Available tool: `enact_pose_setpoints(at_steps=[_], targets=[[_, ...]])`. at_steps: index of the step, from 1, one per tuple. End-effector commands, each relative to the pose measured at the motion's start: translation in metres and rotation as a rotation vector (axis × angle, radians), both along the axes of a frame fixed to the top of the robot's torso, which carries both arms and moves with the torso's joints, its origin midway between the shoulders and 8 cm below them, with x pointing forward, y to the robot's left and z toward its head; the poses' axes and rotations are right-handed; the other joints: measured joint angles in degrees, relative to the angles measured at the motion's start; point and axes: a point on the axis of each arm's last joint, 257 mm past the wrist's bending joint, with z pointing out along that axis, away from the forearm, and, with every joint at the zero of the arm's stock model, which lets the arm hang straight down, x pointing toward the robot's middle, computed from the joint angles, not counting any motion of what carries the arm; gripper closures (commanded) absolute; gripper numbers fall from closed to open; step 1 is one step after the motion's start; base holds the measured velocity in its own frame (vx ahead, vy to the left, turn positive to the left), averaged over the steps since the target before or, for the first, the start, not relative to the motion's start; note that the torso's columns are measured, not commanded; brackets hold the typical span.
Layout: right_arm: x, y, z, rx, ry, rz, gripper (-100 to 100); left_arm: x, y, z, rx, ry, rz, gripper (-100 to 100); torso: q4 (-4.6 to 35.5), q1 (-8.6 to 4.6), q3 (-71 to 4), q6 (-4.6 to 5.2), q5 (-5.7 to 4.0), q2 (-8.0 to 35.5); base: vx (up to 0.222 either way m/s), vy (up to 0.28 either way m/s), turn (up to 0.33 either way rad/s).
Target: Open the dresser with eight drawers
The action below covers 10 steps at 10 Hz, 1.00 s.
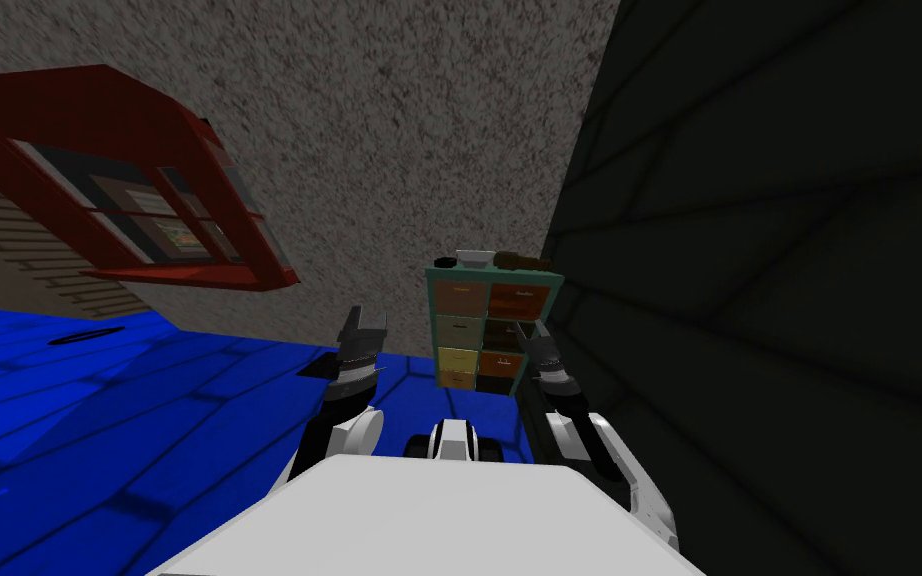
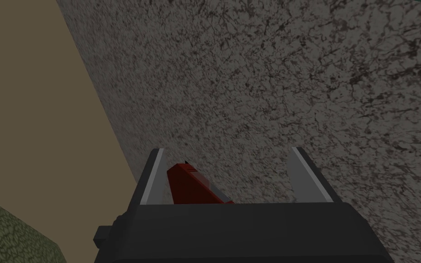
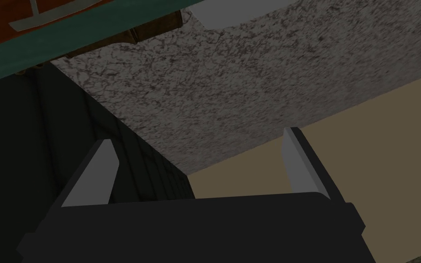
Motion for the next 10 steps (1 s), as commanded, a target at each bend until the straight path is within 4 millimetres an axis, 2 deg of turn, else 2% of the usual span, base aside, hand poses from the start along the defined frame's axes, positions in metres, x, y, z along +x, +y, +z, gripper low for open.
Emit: enact_pose_setpoints(at_steps=[1, 6, 7, 9, 10], targets=[[0.003, 0.003, -0.007, -0.094, -0.016, -0.038, -100, 0.0, 0.0, 0.0, 0.0, 0.0, 0.0, 0, 0.02, -0.1, 0.03, 0.0, -0.03, 0.06, 0.037, 0.055, -0.093], [0.005, 0.006, -0.013, -0.223, -0.042, -0.106, -100, 0.0, 0.0, 0.0, 0.0, 0.0, 0.0, 0, 0.0, -0.01, 0.0, 0.0, -0.01, 0.01, 0.033, 0.04, -0.039], [0.008, 0.009, -0.021, -0.281, -0.048, -0.123, -100, 0.0, 0.0, 0.0, 0.0, 0.0, 0.0, 0, 0.01, -0.05, 0.03, 0.0, -0.01, 0.05, 0.053, 0.051, -0.094], [0.008, 0.009, -0.021, -0.316, -0.058, -0.148, -100, 0.0, 0.0, 0.0, 0.0, 0.0, 0.0, 0, -0.01, -0.02, -0.01, 0.0, -0.01, -0.02, 0.035, 0.042, -0.026], [0.01, 0.012, -0.029, -0.373, -0.063, -0.164, -100, 0.0, 0.0, 0.0, 0.0, 0.0, 0.0, 0, 0.02, -0.08, 0.05, 0.0, -0.02, 0.08, 0.038, 0.059, -0.099]])
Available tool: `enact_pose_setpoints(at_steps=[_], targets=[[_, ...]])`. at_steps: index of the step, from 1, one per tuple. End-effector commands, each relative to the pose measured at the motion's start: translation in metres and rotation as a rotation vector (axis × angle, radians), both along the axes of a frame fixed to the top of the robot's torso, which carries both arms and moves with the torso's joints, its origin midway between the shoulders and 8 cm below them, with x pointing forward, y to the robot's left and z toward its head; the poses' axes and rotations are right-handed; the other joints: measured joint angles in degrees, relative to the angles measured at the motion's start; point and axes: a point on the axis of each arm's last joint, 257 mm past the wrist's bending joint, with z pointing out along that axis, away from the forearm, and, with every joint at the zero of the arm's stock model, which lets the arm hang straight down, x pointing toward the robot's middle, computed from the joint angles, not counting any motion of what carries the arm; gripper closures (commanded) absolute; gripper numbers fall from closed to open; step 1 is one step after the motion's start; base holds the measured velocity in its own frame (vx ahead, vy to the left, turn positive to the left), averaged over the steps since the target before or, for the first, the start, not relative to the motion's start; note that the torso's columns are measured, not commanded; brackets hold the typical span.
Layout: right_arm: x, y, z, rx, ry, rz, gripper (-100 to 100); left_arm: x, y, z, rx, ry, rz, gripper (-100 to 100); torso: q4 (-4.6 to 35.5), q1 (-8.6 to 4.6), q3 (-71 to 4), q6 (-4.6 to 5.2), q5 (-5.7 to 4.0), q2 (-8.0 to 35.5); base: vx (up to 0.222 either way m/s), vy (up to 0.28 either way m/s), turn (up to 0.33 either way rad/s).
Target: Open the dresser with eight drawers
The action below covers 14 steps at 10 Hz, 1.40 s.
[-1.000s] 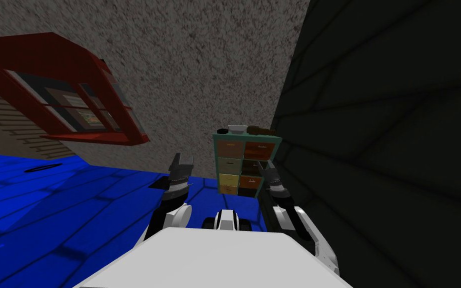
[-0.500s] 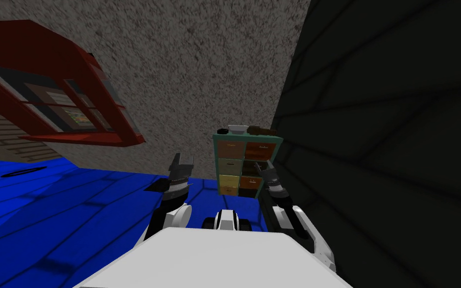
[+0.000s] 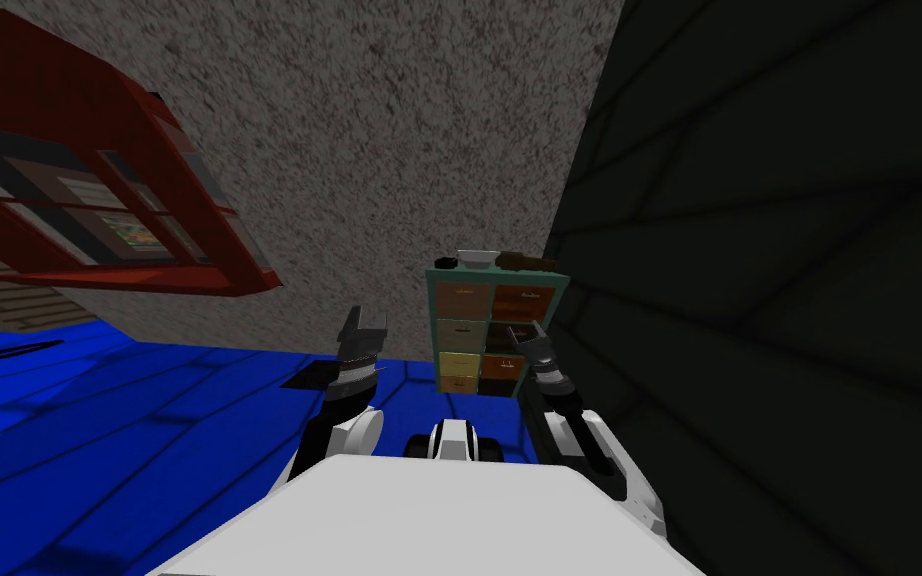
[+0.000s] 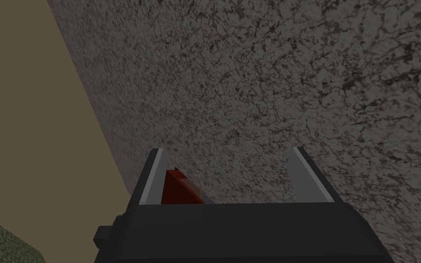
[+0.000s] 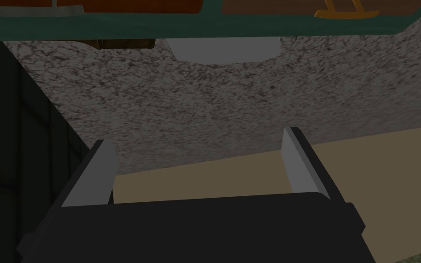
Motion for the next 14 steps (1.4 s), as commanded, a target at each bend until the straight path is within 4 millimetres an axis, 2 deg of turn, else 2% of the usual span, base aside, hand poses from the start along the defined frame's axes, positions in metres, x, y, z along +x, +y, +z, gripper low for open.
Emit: enact_pose_setpoints(at_steps=[1, 2, 3, 5, 6, 8, 9, 11, 12, 14], targets=[[0.003, 0.002, -0.009, -0.092, -0.015, -0.04, -100, 0.0, 0.0, 0.0, 0.0, 0.0, 0.0, 0, -0.01, 0.08, -0.02, 0.02, 0.01, -0.05, 0.039, 0.06, -0.058], [0.003, 0.002, -0.009, -0.105, -0.019, -0.049, -100, 0.0, 0.0, 0.0, 0.0, 0.0, 0.0, 0, -0.01, 0.07, -0.03, 0.0, 0.02, -0.06, 0.017, 0.029, 0.009], [0.005, 0.005, -0.017, -0.162, -0.022, -0.065, -100, 0.0, 0.0, 0.0, 0.0, 0.0, 0.0, 0, 0.0, -0.03, -0.01, 0.0, -0.01, -0.01, 0.039, 0.044, -0.11], [0.005, 0.005, -0.017, -0.196, -0.033, -0.088, -100, 0.0, 0.0, 0.0, 0.0, 0.0, 0.0, 0, -0.02, 0.08, -0.05, 0.0, 0.02, -0.08, 0.027, 0.046, -0.022], [0.007, 0.007, -0.027, -0.253, -0.035, -0.103, -100, 0.0, 0.0, 0.0, 0.0, 0.0, 0.0, 0, -0.01, 0.01, -0.01, 0.0, 0.01, -0.03, 0.03, 0.055, -0.098], [0.007, 0.007, -0.027, -0.286, -0.046, -0.125, -100, 0.0, 0.0, 0.0, 0.0, 0.0, 0.0, 0, -0.03, 0.09, -0.06, 0.0, 0.03, -0.11, 0.038, 0.05, -0.03], [0.01, 0.009, -0.038, -0.344, -0.048, -0.14, -100, 0.0, 0.0, 0.0, 0.0, 0.0, 0.0, 0, -0.02, -0.02, -0.04, 0.0, 0.0, -0.06, 0.043, 0.046, -0.077], [0.01, 0.009, -0.038, -0.375, -0.059, -0.16, -100, 0.0, 0.0, 0.0, 0.0, 0.0, 0.0, 0, -0.02, 0.07, -0.05, 0.01, 0.02, -0.08, 0.033, 0.045, -0.039], [0.012, 0.011, -0.049, -0.434, -0.059, -0.174, -100, 0.0, 0.0, 0.0, 0.0, 0.0, 0.0, 0, 0.0, 0.0, 0.0, 0.0, 0.0, 0.0, 0.036, 0.054, -0.083], [0.012, 0.011, -0.049, -0.463, -0.07, -0.193, -100, 0.0, 0.0, 0.0, 0.0, 0.0, 0.0, 0, -0.02, 0.07, -0.05, 0.0, 0.02, -0.09, 0.033, 0.042, -0.036]])
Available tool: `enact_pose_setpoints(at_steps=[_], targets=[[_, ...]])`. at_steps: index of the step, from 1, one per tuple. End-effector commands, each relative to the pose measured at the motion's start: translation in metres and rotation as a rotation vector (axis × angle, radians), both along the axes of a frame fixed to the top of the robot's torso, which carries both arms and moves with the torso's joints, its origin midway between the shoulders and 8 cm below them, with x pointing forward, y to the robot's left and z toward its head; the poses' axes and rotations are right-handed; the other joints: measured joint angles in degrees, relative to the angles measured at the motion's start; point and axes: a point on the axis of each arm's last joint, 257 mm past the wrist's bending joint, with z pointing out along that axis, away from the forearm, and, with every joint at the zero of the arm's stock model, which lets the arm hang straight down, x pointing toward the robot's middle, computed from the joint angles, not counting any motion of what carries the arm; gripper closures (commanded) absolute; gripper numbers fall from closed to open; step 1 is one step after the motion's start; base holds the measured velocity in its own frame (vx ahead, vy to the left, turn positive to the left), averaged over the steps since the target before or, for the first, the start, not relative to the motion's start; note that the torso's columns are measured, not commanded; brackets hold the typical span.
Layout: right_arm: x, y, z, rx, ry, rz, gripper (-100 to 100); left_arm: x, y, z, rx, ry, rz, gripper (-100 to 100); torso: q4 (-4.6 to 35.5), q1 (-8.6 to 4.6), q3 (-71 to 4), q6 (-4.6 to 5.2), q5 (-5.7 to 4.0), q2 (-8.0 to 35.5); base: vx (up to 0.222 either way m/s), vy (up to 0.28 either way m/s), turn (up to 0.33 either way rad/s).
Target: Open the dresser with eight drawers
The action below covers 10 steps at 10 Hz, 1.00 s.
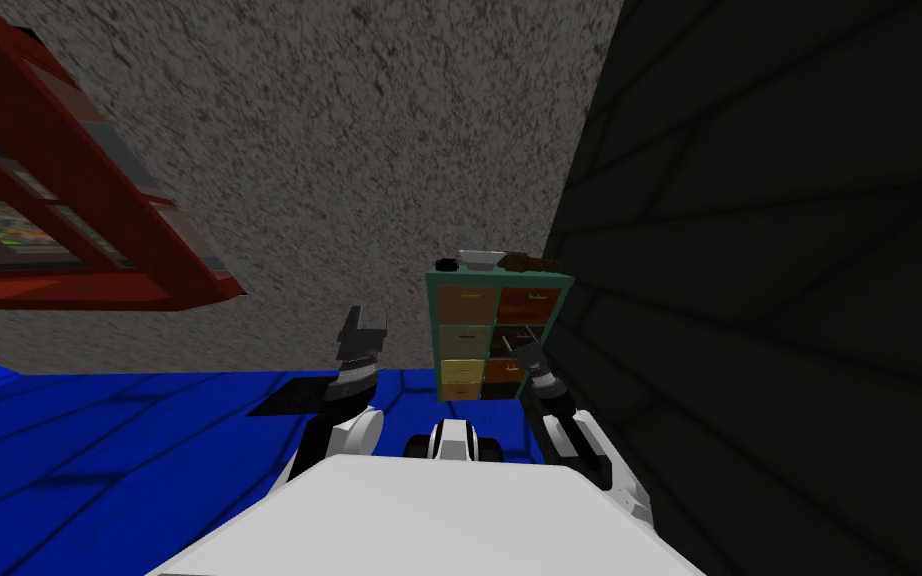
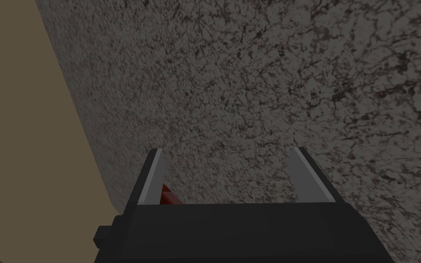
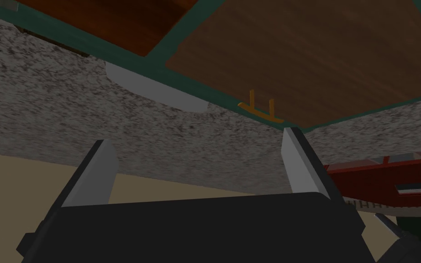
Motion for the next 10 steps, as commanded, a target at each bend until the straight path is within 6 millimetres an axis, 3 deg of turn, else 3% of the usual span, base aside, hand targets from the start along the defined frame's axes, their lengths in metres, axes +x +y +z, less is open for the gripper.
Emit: enact_pose_setpoints(at_steps=[1, 3, 6, 8, 9, 10], targets=[[0.002, 0.002, -0.013, -0.089, -0.007, -0.03, -100, 0.0, 0.0, 0.0, 0.0, 0.0, 0.0, 0, 0.01, -0.09, 0.03, 0.0, -0.02, 0.06, 0.038, 0.066, -0.113], [0.002, 0.002, -0.013, -0.116, -0.018, -0.045, -100, 0.0, 0.0, 0.0, 0.0, 0.0, 0.0, 0, 0.0, 0.01, 0.01, -0.01, 0.0, 0.01, 0.027, 0.044, -0.021], [0.004, 0.005, -0.039, -0.248, -0.017, -0.08, -100, 0.0, 0.0, 0.0, 0.0, 0.0, 0.0, 0, 0.0, -0.01, 0.0, 0.0, 0.0, 0.0, 0.047, 0.062, -0.09], [0.004, 0.005, -0.039, -0.283, -0.032, -0.098, -100, 0.0, 0.0, 0.0, 0.0, 0.0, 0.0, 0, 0.0, -0.02, 0.0, 0.0, -0.01, 0.0, 0.034, 0.047, -0.025], [0.005, 0.006, -0.053, -0.338, -0.026, -0.109, -100, 0.0, 0.0, 0.0, 0.0, 0.0, 0.0, 0, 0.03, -0.13, 0.07, 0.0, -0.03, 0.12, 0.027, 0.055, -0.106], [0.005, 0.006, -0.053, -0.36, -0.036, -0.12, -100, 0.0, 0.0, 0.0, 0.0, 0.0, 0.0, 0, 0.02, -0.03, 0.06, 0.02, -0.02, 0.08, 0.026, 0.064, -0.064]])
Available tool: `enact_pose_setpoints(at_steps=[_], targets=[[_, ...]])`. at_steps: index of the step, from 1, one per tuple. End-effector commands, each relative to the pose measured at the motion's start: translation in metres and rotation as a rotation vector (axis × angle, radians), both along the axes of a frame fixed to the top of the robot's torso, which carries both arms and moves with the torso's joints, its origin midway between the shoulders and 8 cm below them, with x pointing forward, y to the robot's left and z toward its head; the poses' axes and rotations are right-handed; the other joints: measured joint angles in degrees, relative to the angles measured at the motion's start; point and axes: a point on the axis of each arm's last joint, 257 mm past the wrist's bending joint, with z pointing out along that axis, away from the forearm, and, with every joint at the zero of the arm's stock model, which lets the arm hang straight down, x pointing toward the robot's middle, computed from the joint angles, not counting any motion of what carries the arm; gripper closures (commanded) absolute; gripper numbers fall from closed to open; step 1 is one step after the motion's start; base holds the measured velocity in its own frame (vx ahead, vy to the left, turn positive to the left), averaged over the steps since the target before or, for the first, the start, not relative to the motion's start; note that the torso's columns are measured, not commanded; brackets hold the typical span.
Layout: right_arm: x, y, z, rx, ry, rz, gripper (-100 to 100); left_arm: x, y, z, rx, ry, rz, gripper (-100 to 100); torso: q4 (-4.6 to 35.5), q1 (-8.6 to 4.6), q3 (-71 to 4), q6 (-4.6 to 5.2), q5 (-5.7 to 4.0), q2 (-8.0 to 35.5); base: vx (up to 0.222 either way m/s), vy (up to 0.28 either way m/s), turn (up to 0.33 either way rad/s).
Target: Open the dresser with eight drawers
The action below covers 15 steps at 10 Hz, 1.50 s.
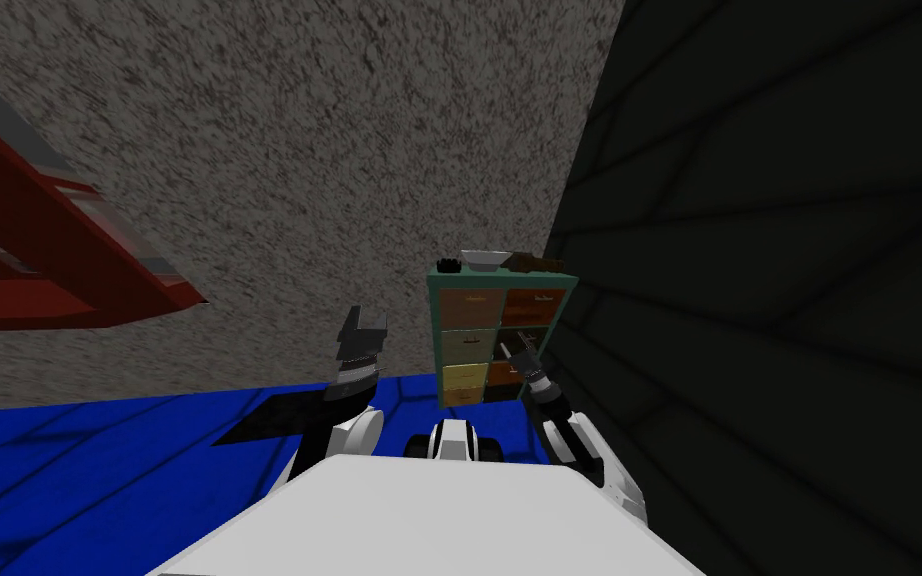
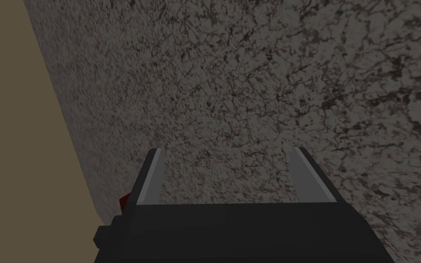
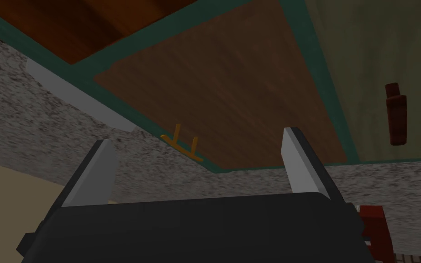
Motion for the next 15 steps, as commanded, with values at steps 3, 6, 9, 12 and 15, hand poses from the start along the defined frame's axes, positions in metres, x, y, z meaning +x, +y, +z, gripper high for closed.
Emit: enact_pose_setpoints(at_steps=[3, 6, 9, 12, 15], targets=[[-0.001, 0.002, -0.02, -0.131, -0.014, -0.038, -100, 0.0, 0.0, 0.0, 0.0, 0.0, 0.0, 0, -0.04, 0.0, -0.09, -0.03, 0.01, -0.12, 0.041, 0.05, -0.045], [-0.001, 0.005, -0.047, -0.243, -0.008, -0.06, -100, 0.0, 0.0, 0.0, 0.0, 0.0, 0.0, 0, -0.01, 0.02, -0.03, -0.03, 0.02, -0.03, 0.038, 0.059, -0.087], [-0.002, 0.008, -0.059, -0.326, -0.021, -0.082, -100, 0.0, 0.0, 0.0, 0.0, 0.0, 0.0, 0, -0.02, 0.03, -0.05, -0.01, 0.01, -0.07, 0.036, 0.065, -0.059], [-0.005, 0.014, -0.083, -0.412, -0.017, -0.097, -100, 0.0, 0.0, 0.0, 0.0, 0.0, 0.0, 0, -0.01, -0.03, -0.04, -0.03, 0.01, -0.04, 0.036, 0.057, -0.072], [-0.006, 0.019, -0.093, -0.464, -0.025, -0.11, -100, 0.0, 0.0, 0.0, 0.0, 0.0, 0.0, 0, -0.02, 0.03, -0.03, -0.01, 0.01, -0.04, 0.027, 0.051, -0.048]])
